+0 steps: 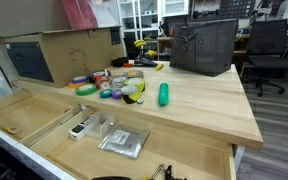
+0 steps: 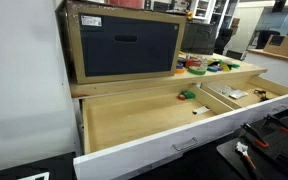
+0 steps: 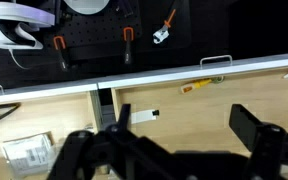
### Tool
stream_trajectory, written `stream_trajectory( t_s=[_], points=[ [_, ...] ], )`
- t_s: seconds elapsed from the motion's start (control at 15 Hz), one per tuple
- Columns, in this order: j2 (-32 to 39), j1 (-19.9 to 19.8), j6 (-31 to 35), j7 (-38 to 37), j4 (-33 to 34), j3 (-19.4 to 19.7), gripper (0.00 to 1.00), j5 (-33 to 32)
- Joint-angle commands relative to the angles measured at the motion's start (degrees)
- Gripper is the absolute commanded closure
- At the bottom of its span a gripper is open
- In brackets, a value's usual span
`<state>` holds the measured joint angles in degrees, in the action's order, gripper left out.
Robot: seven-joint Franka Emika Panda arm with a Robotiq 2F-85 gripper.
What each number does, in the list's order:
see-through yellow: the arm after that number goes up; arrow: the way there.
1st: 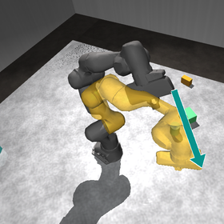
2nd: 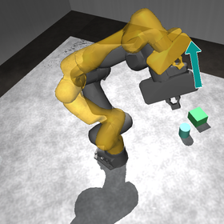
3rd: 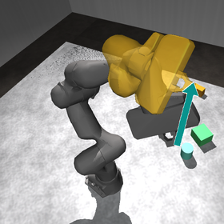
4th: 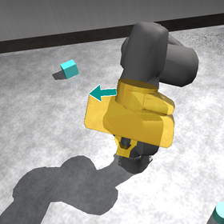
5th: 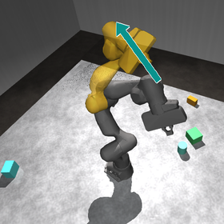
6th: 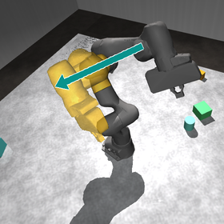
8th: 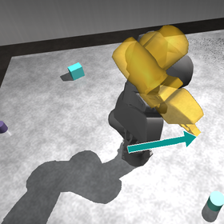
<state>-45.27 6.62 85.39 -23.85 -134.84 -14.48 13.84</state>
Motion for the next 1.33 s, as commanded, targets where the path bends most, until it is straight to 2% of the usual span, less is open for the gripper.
stream_trajectory(
  t_s=[0.0, 1.0, 1.27],
  points=[
    [-0.1, -1.0, -0.3, 0.5, 0.2, -0.6, 0.00, 0.4],
    [-0.1, -1.0, -0.3, 0.5, 0.2, -0.6, 0.00, 0.4],
    [5.2, -3.6, 2.0, 1.0, 1.8, 0.2, 0.00, -1.3]
  ],
)
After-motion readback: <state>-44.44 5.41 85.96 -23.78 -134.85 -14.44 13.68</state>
